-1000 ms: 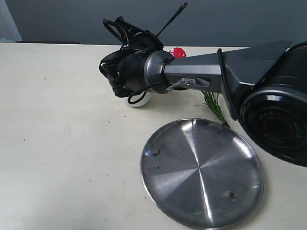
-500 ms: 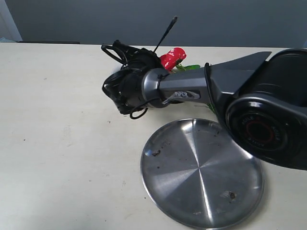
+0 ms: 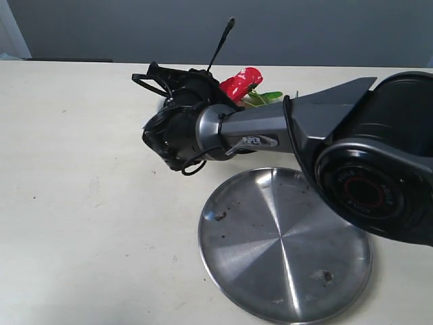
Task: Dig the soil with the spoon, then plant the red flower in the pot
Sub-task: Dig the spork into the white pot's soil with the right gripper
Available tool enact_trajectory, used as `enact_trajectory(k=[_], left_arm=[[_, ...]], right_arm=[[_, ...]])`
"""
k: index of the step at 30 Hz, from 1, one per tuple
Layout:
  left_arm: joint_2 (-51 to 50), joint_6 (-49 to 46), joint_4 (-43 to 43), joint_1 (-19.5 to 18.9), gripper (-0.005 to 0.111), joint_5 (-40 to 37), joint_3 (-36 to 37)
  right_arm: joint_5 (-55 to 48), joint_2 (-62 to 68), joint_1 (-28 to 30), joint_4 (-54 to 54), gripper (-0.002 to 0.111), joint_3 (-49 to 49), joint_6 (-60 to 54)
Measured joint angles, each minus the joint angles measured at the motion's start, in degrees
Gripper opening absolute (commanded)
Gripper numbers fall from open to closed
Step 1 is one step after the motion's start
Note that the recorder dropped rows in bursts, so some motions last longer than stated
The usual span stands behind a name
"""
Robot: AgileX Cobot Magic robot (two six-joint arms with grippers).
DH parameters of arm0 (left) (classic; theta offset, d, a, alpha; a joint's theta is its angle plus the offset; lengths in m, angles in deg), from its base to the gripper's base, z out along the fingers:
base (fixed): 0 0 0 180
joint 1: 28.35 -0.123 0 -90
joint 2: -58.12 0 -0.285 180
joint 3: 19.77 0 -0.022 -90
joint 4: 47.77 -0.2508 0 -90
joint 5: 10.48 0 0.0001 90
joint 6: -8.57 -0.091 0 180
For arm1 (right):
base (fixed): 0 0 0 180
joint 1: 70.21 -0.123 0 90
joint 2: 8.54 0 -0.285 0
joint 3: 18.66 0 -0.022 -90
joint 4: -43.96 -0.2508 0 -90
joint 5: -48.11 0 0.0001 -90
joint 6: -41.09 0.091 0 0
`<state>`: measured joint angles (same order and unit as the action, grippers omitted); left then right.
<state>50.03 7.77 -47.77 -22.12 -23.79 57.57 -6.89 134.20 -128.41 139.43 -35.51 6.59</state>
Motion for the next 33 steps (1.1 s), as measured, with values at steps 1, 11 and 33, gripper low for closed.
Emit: enact_trajectory(k=[1, 11, 33], left_arm=[[0.0, 0.0, 0.0, 0.0, 0.000, 0.0, 0.0], [0.0, 0.0, 0.0, 0.0, 0.000, 0.0, 0.0], [0.0, 0.0, 0.0, 0.0, 0.000, 0.0, 0.0]], right_arm=[[-0.3, 0.0, 0.0, 0.6, -0.001, 0.0, 0.0], [2.1, -0.5, -0.4, -3.9, -0.001, 0.0, -0.1], [1.5, -1.6, -0.1, -1.6, -0.001, 0.0, -0.2]])
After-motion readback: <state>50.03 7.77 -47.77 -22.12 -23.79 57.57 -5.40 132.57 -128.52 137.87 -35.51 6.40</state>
